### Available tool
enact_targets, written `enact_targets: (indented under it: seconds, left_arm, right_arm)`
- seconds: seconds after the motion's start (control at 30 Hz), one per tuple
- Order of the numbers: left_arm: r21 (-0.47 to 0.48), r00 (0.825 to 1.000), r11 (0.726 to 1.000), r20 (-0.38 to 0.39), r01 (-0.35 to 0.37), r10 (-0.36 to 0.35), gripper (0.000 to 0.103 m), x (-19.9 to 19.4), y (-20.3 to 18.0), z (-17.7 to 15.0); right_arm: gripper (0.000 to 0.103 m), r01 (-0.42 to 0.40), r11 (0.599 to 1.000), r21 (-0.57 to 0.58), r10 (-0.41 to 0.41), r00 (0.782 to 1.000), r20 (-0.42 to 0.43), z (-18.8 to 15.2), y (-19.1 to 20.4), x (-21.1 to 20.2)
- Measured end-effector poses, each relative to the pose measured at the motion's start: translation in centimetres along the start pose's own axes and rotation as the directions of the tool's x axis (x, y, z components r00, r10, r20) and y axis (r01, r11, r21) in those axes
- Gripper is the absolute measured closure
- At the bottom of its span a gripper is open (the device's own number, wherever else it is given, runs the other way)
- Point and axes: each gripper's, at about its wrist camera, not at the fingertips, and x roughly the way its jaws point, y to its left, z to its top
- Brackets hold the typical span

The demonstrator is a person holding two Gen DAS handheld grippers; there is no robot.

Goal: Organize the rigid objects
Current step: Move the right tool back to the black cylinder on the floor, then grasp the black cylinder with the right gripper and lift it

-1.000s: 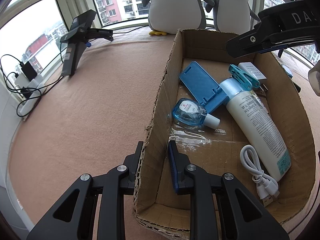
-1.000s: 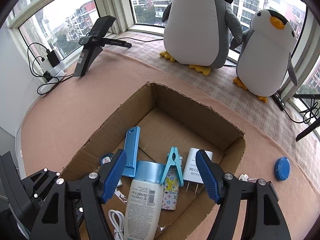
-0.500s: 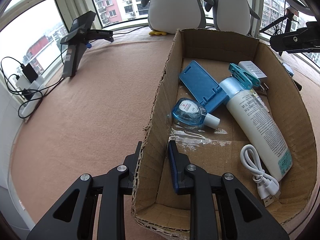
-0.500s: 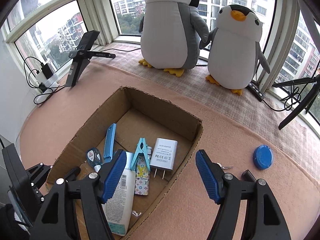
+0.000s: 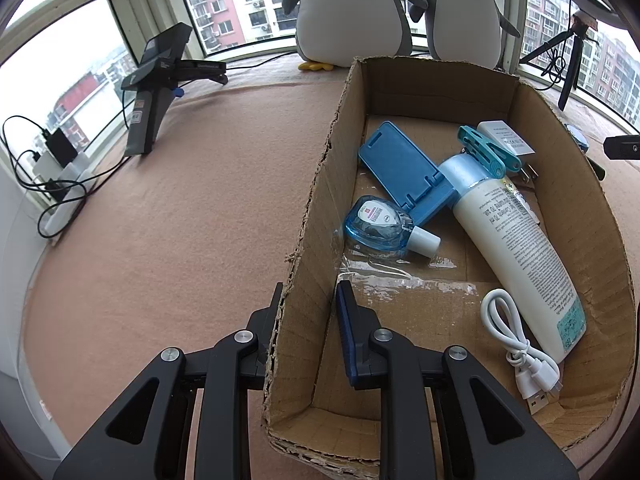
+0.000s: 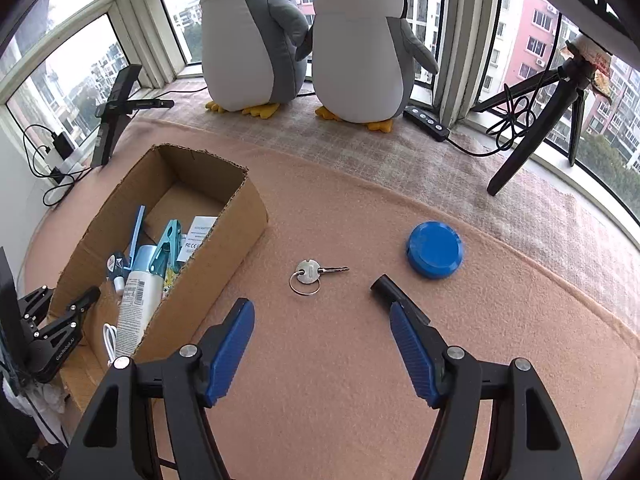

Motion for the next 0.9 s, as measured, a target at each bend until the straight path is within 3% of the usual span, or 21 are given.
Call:
enact_targets:
  seconds: [0.1, 0.3, 0.53, 0.9]
  left_arm:
    - [-0.001, 1.0, 1.0, 0.001, 0.0, 0.0, 0.083, 0.0, 0.0, 0.0]
    - [-0.001, 1.0, 1.0, 0.0, -0.001, 0.001, 0.083, 0.0, 0.0, 0.0]
    - [-0.002, 1.0, 1.0, 0.0, -0.001, 0.001, 0.083, 0.0, 0.0, 0.0]
    - [-0.002, 1.0, 1.0, 0.0, -0.003, 0.003, 0.082, 0.0, 0.0, 0.0]
  right_arm:
    - [0.049, 0.001, 1.0, 0.004, -0.001, 0.999, -0.034, -0.2, -1.0, 1.0]
    - [0.05, 0.046, 0.999, -0.015, -0.047, 0.996, -0.07, -0.1, -1.9, 2.5]
    - [0.059, 0.082, 0.996, -0.02, -0.084, 0.99, -0.111, 0.4, -3.5, 4.2]
    - [0.067, 0.067, 0.998, -0.003, -0.067, 0.985, -0.16, 0.7, -4.4, 6.3]
